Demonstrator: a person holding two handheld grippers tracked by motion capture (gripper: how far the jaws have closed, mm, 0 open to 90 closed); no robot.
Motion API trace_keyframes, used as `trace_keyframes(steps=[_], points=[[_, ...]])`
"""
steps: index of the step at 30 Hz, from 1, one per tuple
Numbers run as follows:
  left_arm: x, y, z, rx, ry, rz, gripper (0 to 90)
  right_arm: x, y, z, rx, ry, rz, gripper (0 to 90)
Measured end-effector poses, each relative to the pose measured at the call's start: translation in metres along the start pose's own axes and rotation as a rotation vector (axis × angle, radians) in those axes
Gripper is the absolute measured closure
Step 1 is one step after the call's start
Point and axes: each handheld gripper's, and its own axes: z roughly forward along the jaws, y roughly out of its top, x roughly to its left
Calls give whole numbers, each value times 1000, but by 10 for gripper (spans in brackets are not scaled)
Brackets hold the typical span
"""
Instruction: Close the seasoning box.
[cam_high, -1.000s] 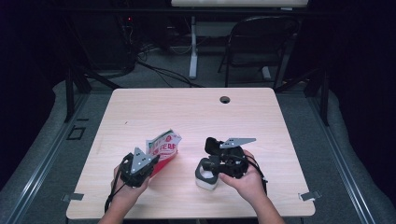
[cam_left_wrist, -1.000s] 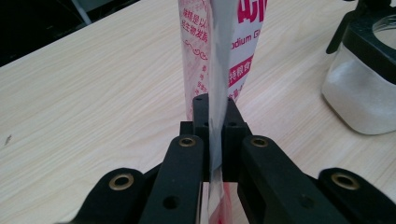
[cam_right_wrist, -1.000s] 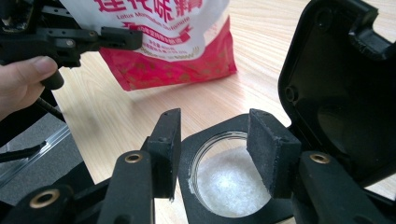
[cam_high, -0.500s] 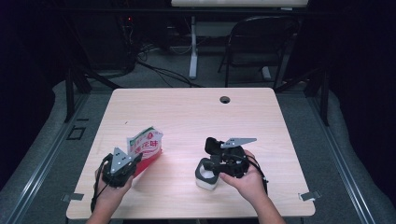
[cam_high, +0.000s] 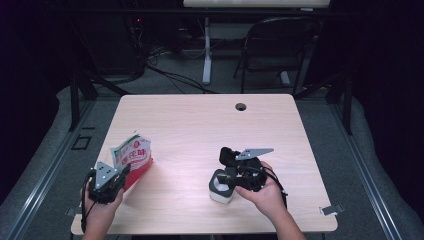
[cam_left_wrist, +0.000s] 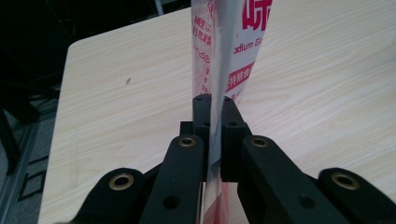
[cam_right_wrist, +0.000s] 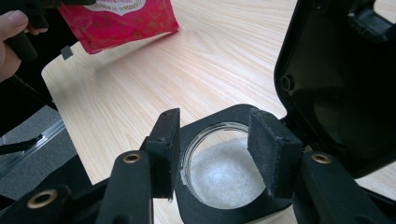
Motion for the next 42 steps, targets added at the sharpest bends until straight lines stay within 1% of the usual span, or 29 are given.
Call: trace_keyframes(steps=[2,4,5,8,10,12,15,17,20,23,28,31,34,38,42], points=[[3,-1,-1,4,20,-1,889,-1,0,-1,-3,0,2,545],[5,-2,-2,-3,42,-9,890,-1,-1,-2,-8,2,5,547],[6,-2,-2,-8,46,-20,889,-1,-1,-3,-9,2,4,546],[9,-4,-2,-10,67,-30,890,-1,-1,-4,-13,-1,3,548],[12,-5,-3,-8,89,-32,889,-1,-1,-5,-17,-2,4,550],[14,-6,-3,-8,95,-39,889,-1,-1,-5,-18,-2,3,550],[17,-7,-4,-10,125,-40,890,-1,-1,-5,-18,-5,-1,550],[19,-8,-4,-9,136,-47,890,-1,-1,-5,-14,-7,0,552],[19,-10,-2,7,129,-49,889,-1,-1,-4,-12,-5,0,554],[17,-11,1,12,121,-45,889,-1,-1,-4,-9,-9,-2,555],[12,-10,3,19,112,-25,887,-1,-1,-4,-1,-19,-13,568],[9,-10,4,24,95,-15,887,-2,-1,-4,5,-21,-22,574],[5,-10,7,34,73,-3,883,-2,-1,-5,-5,-18,-15,576],[0,-11,11,44,48,12,855,-2,-1,-5,-1,-19,-18,583],[-4,-12,16,58,-14,18,791,-2,-2,-5,-3,-20,-16,587]])
